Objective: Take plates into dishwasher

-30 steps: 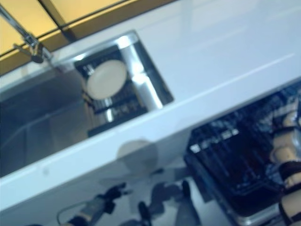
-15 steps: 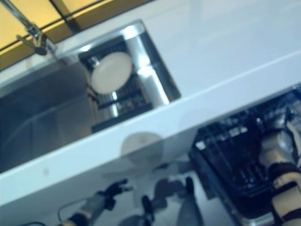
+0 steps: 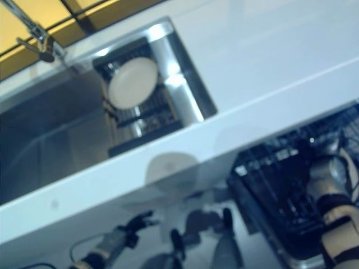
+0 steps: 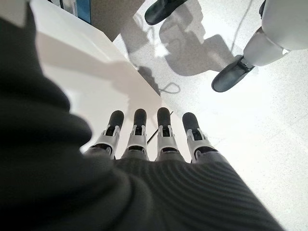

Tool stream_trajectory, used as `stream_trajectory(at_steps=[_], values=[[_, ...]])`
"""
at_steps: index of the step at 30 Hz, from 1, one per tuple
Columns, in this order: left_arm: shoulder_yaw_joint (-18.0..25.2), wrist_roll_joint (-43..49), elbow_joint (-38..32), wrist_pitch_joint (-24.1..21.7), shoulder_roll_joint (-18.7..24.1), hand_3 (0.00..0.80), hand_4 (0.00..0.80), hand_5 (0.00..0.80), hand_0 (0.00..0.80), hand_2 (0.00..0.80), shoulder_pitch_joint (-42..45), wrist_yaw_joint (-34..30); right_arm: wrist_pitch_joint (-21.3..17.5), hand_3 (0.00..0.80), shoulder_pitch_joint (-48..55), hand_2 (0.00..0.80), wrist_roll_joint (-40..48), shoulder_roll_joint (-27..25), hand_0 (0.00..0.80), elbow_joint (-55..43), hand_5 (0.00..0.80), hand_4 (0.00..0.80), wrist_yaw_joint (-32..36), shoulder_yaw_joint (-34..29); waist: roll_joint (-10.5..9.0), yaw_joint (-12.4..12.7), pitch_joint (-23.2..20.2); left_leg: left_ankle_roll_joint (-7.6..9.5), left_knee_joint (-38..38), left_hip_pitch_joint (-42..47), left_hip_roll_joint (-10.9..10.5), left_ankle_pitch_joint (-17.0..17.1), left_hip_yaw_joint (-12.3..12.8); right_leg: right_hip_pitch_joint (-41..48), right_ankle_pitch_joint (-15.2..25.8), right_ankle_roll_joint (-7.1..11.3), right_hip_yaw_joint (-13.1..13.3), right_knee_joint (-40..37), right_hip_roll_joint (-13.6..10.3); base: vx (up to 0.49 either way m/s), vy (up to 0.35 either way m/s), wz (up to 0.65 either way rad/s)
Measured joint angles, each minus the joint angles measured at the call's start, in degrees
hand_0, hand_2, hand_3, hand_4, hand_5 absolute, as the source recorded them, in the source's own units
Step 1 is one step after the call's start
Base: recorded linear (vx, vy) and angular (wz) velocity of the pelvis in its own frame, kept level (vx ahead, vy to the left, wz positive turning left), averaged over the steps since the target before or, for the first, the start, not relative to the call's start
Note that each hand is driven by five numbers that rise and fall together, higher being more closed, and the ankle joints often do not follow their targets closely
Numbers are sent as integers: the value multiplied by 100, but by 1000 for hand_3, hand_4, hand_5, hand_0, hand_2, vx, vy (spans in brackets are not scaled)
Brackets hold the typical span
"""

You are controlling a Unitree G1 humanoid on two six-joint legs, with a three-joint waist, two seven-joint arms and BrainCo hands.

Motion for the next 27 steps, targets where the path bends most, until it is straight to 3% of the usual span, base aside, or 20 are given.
stream_trajectory(at_steps=[10,27], values=[[-1,0,-9,-44,12,0,0,0,0,0,-59,-14,3,800,2,800,572,55,800,378,800,800,-439,-2,103,151,63,-17,1,-30,-8,17,-105,14,-2,2,-69,8,-18,1,1,3],[-2,4,-7,-109,24,0,0,0,0,0,-72,-84,-116,800,-19,800,1424,141,800,696,800,800,-936,-33,23,169,118,-12,1,17,-20,40,-194,121,-10,12,-133,9,-38,2,-3,2]])
